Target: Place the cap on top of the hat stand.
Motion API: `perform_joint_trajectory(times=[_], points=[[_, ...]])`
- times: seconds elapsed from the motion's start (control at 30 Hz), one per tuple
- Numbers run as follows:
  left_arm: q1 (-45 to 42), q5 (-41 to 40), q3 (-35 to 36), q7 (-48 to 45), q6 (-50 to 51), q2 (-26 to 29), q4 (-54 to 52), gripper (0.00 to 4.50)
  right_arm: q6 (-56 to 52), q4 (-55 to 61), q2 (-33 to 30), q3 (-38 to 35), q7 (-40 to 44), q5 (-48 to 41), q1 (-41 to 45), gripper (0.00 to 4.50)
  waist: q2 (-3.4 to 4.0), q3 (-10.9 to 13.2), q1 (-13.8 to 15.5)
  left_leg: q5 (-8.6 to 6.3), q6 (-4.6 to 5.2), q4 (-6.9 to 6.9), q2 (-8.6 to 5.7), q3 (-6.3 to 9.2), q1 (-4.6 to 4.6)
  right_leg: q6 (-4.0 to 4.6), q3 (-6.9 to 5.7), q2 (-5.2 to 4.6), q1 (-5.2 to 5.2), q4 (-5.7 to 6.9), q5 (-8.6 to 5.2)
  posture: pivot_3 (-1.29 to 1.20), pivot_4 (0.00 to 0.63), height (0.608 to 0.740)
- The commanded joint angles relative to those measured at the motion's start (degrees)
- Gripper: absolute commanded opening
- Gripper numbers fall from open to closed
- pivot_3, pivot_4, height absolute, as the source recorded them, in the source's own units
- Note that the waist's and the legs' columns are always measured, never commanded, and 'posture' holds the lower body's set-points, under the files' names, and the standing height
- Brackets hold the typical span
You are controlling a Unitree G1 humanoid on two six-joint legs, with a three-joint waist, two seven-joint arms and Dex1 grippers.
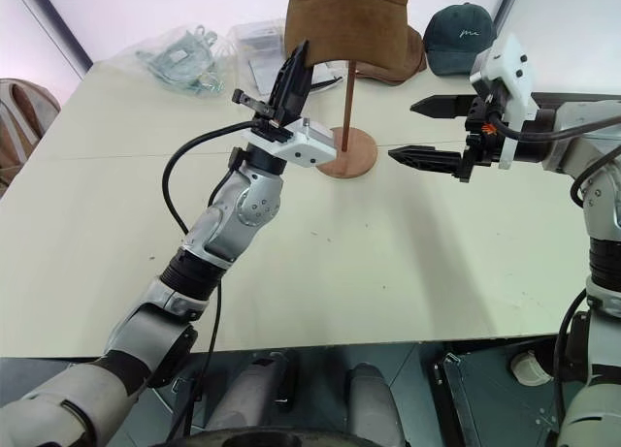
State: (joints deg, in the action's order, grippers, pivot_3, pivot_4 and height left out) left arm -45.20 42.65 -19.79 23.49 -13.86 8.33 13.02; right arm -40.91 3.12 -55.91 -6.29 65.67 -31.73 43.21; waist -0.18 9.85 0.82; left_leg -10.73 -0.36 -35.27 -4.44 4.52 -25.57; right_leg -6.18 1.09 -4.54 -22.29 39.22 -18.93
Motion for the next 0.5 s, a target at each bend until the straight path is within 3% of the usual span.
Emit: perform_joint_trajectory(times=[0.03, 0.5], points=[[1.45, 1.86, -1.67, 2.66, -2.31, 0.00, 1.54, 0.06, 0.35, 1.98, -0.93, -2.29, -0.22, -0.90, 0.56, 4.50, 0.00, 0.00, 0.00, 0.00, 0.00, 0.00, 0.00, 0.00, 0.00, 0.00, 0.00, 0.00, 0.01, 0.00, 0.00, 0.00, 0.150, 0.740], [4.92, 3.75, -5.04, 6.47, -4.31, -1.12, 10.13, 0.06, -0.34, 2.48, -1.96, -2.20, -0.14, -1.51, 0.59, 4.50, 0.00, 0.00, 0.03, 0.00, 0.00, -0.02, 0.00, 0.00, 0.00, -0.01, 0.00, -0.01, -0.01, 0.03, 0.00, 0.00, 0.150, 0.740]])
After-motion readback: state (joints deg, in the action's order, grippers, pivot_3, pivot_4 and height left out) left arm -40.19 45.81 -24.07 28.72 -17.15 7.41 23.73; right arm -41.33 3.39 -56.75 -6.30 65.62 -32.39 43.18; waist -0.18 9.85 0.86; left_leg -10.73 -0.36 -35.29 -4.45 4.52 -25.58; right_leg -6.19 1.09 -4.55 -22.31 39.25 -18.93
